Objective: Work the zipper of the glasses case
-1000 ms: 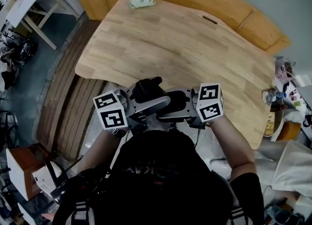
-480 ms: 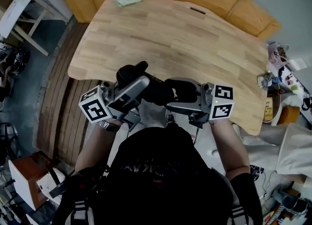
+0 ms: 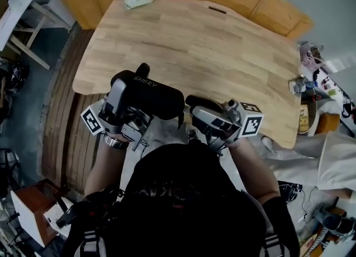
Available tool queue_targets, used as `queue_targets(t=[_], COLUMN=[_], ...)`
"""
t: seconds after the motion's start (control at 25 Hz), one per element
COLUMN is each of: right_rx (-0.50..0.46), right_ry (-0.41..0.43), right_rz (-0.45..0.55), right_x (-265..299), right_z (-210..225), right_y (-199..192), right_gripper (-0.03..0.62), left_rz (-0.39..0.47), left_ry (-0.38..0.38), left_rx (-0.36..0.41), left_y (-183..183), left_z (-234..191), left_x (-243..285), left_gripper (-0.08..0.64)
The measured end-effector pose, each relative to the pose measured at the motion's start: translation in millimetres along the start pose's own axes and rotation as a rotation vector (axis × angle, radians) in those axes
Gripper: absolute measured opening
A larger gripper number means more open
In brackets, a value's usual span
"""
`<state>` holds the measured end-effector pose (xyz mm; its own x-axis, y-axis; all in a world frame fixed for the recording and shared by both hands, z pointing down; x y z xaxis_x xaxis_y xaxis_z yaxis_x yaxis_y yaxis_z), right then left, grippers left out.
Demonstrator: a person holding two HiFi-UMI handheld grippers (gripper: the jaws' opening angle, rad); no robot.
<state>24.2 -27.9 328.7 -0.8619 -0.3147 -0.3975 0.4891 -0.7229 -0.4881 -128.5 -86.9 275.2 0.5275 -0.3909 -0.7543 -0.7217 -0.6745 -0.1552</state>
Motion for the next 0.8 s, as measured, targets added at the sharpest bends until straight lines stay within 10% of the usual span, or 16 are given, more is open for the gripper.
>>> queue_targets(t=[0.8], right_rx=[0.233], right_ry=[0.172], right_rz=[0.118], right_x=[20], right_z=[-14], right_y=[3], right_gripper=[0.044], left_rz=[0.045], left_ry=[-0.022], left_rx=[-0.040], left_y=[2], left_z=[1], left_x=[-5], left_gripper=[0.360])
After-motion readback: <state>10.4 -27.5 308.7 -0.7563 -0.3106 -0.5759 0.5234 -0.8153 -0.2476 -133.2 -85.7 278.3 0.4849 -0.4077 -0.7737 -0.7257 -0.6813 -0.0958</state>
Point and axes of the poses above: the fingertips, and each gripper's own axes: x forward along the fingers, z to its right, y out of its top, the point moved 3 cm from there along -x, backward along the fingers, and after that the axes turned 6 degrees about -y, right-handed, at the moved point
